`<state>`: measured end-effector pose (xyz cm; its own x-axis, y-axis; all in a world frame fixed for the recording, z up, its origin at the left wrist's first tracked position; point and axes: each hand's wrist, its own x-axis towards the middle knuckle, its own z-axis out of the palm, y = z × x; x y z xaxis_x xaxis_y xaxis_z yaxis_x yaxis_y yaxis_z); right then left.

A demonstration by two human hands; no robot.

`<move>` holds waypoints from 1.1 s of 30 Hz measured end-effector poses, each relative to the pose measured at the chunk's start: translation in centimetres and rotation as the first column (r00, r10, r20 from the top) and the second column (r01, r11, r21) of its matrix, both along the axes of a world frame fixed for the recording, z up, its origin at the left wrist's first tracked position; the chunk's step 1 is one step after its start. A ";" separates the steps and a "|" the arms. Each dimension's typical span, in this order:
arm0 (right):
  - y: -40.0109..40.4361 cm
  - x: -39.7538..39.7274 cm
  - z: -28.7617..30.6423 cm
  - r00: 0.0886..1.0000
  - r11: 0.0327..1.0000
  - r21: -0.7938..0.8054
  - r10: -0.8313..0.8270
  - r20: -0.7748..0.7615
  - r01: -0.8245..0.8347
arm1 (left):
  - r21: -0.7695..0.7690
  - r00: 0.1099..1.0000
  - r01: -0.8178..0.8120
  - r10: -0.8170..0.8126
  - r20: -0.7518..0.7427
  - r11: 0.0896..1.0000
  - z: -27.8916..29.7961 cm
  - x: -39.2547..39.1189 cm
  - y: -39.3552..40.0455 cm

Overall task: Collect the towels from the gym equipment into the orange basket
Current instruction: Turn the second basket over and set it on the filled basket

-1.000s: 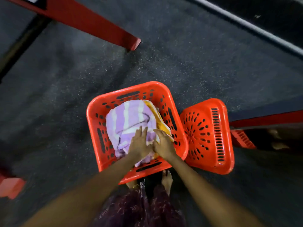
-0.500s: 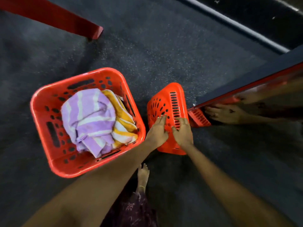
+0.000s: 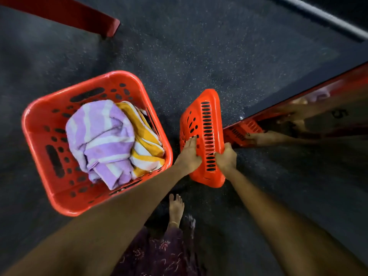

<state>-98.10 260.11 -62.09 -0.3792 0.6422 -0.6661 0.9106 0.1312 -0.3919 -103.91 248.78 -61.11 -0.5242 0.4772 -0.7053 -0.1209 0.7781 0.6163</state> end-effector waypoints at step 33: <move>-10.0 -4.6 33.5 0.743 0.986 0.147 0.044 -0.668 0.073 | 0.358 0.645 -0.756 0.718 0.263 0.548 17.4 -4.1 -11.0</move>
<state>-102.71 250.13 -28.59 -0.6782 0.7218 -0.1382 0.4248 0.2316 -0.8752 -107.97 237.77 -43.70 -0.7782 0.1885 -0.5991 -0.5968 0.0751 0.7989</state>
